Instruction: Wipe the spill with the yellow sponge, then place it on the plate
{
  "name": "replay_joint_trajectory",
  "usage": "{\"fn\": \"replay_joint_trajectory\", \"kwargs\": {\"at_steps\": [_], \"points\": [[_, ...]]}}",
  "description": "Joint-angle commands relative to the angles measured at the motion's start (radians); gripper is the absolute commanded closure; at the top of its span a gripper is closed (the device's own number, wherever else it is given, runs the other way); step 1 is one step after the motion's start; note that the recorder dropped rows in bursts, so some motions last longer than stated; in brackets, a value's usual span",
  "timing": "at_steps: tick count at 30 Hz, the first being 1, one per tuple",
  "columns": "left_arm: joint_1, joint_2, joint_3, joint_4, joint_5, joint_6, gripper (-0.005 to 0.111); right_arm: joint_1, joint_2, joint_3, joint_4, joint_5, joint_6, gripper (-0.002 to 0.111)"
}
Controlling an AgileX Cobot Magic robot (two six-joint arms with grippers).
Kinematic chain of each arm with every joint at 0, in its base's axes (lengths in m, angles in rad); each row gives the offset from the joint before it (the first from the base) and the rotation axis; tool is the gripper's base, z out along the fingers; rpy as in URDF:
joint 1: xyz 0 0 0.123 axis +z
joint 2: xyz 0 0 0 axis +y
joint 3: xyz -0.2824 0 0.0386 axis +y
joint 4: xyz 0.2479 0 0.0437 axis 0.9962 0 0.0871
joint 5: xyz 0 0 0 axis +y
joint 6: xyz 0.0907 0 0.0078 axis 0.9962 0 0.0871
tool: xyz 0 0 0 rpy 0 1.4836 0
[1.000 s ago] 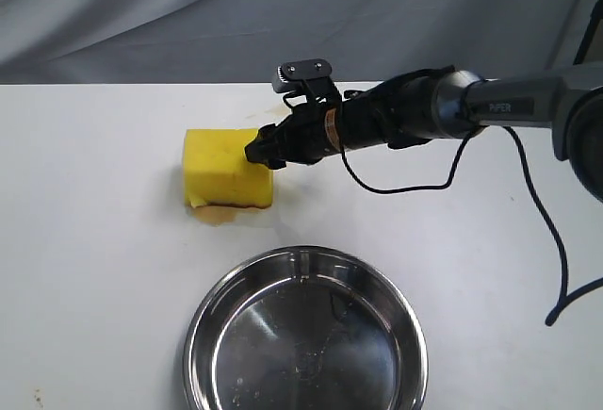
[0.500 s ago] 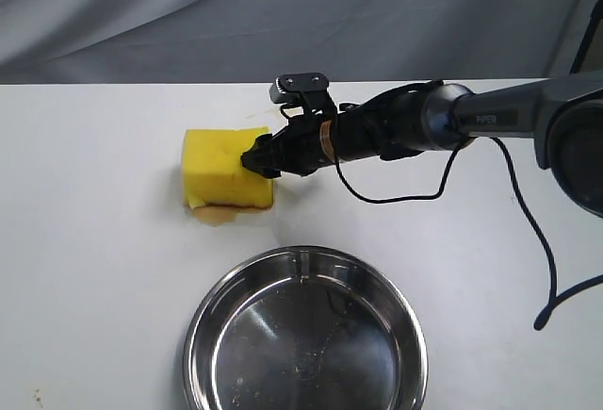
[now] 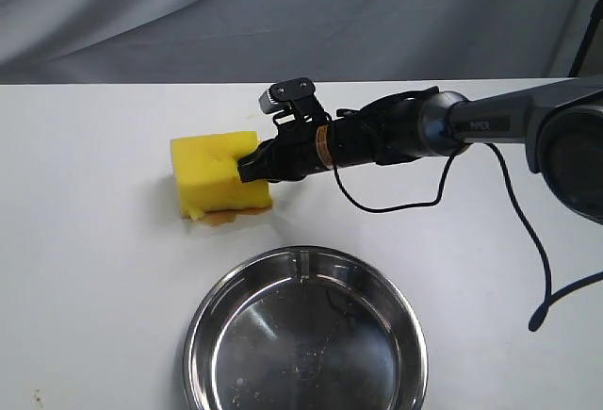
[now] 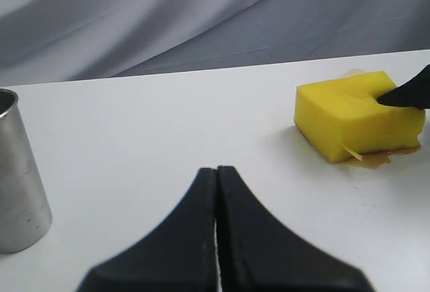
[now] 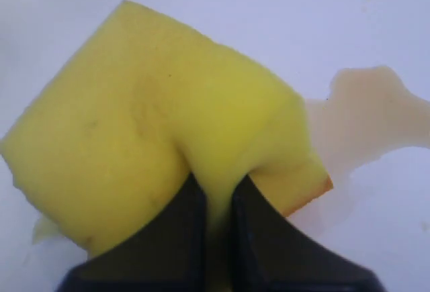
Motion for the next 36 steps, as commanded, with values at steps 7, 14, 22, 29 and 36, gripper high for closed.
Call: {"fn": "replay_joint_trajectory", "kwargs": {"at_steps": [7, 14, 22, 29, 36], "points": [[-0.005, -0.004, 0.004, -0.008, -0.002, -0.001, 0.107, 0.012, -0.004, 0.011, 0.361, -0.082, -0.383, 0.108], [-0.005, -0.004, 0.004, -0.008, -0.002, -0.001, 0.107, 0.01, -0.004, 0.011, 0.428, -0.082, -0.525, 0.108], [-0.005, -0.004, 0.004, -0.008, -0.002, -0.001, 0.107, 0.01, -0.004, 0.011, 0.611, -0.052, -0.741, 0.108], [-0.005, -0.004, 0.004, -0.008, -0.002, -0.001, 0.107, 0.01, -0.004, 0.011, 0.745, 0.071, -0.988, 0.108], [-0.005, -0.004, 0.004, -0.008, -0.002, -0.001, 0.107, 0.01, -0.002, 0.011, 0.877, 0.084, -1.169, 0.108]]}}
